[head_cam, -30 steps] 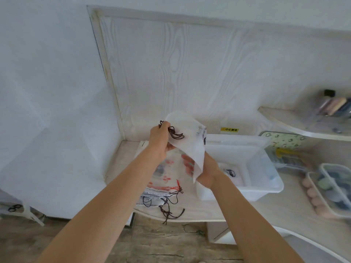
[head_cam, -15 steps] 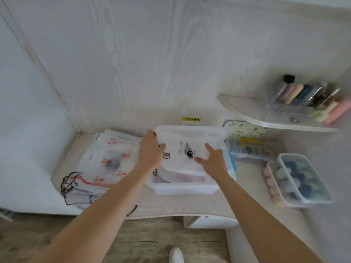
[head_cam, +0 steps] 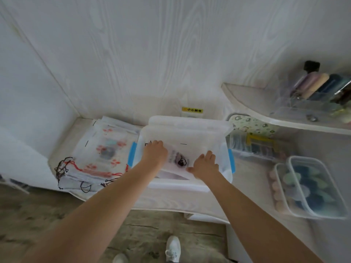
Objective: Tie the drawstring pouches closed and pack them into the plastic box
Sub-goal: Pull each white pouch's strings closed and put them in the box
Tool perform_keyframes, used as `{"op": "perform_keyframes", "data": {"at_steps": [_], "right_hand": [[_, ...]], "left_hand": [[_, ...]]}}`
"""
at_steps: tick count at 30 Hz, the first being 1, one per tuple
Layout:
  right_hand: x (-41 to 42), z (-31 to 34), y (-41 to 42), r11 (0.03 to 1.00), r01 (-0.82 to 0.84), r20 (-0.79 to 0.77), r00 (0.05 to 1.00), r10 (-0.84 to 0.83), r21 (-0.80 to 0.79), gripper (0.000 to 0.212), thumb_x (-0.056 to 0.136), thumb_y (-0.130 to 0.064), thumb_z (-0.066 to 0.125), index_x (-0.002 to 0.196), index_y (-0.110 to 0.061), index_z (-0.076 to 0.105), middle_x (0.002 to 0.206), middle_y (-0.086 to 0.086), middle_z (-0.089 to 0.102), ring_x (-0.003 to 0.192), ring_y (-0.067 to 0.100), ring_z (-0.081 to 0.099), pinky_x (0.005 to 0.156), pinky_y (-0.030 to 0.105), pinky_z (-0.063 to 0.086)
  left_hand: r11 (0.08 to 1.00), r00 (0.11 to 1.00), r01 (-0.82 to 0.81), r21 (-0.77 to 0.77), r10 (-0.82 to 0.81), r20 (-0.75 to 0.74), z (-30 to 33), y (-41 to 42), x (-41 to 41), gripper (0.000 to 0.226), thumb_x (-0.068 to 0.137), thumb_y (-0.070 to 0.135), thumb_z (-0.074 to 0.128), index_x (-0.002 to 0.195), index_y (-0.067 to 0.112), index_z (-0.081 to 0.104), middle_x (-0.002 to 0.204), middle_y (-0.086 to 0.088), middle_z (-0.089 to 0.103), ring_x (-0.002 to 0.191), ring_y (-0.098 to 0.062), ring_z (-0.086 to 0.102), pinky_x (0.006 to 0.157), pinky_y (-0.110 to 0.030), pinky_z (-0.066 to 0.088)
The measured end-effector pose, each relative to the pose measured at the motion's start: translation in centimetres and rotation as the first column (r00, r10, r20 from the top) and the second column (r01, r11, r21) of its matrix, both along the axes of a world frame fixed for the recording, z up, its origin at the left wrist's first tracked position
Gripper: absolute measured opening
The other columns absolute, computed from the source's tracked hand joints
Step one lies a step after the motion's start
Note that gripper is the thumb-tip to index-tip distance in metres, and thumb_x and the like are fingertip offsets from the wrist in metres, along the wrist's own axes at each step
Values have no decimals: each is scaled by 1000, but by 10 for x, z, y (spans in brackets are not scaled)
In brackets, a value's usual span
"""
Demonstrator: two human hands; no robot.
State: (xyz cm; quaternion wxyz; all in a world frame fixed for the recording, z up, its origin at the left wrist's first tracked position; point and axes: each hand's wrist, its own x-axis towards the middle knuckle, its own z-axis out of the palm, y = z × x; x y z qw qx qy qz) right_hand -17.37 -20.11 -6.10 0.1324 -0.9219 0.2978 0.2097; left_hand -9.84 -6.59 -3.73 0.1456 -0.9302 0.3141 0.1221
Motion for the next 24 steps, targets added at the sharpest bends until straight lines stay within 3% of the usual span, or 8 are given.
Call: {"op": "perform_keyframes", "data": {"at_steps": [3,7,11,13,16,18,21,24], "right_hand": [[2,-10,-3,998,35,-72,997,-31,60,78,87,-48,56,139,0,23,140,14,18,132,27,21,103,37,32],[8,-10,-3,992,70,-101,993,-59,103,71,87,-44,58,135,0,29,138,16,20,129,29,24,103,36,32],[11,14,5,995,20,15,1000,-21,94,52,91,-36,53,129,-4,39,135,17,23,125,31,30,98,37,38],[13,30,17,991,-52,145,989,34,124,48,94,-31,50,135,-8,38,133,17,27,124,31,33,97,37,38],[22,56,45,973,-154,386,919,77,173,44,95,-25,48,137,-15,39,132,12,37,120,25,44,96,34,41],[31,68,72,952,-210,520,851,67,221,38,95,-22,49,132,-18,45,127,7,45,110,20,53,91,29,44],[48,77,120,921,-303,640,764,82,244,31,94,-16,50,124,-17,53,118,4,51,99,17,57,84,24,42],[63,69,172,891,-403,686,710,160,210,31,92,-9,49,123,-12,55,119,7,52,104,19,56,88,25,42]], "left_hand": [[995,989,-43,95,56,-136,-10,-4,1,36,95,3,40,130,0,46,133,-14,42,125,-29,43,100,-35,39],[988,943,-121,92,143,-301,-13,-9,-3,31,95,2,41,123,-2,53,128,-15,53,118,-29,54,96,-33,45],[945,903,-275,-176,191,-384,1,-4,4,31,96,3,37,125,2,49,124,-15,55,110,-28,56,86,-31,46],[874,878,-330,-356,146,-456,15,8,9,34,97,6,37,130,6,45,128,-15,52,114,-27,52,91,-31,43],[695,924,-315,-647,68,-377,38,40,19,32,93,7,41,123,8,53,120,-10,59,110,-24,54,90,-26,38],[594,948,-304,-745,112,-298,47,69,29,28,91,5,43,115,6,57,115,-9,62,105,-24,57,88,-26,39],[509,931,-362,-781,237,-277,47,117,48,25,91,5,42,110,5,58,114,-9,62,103,-25,58,88,-30,42],[517,918,-386,-764,297,-263,34,166,61,27,91,5,40,113,6,56,114,-10,62,103,-25,57,88,-33,44]]}}
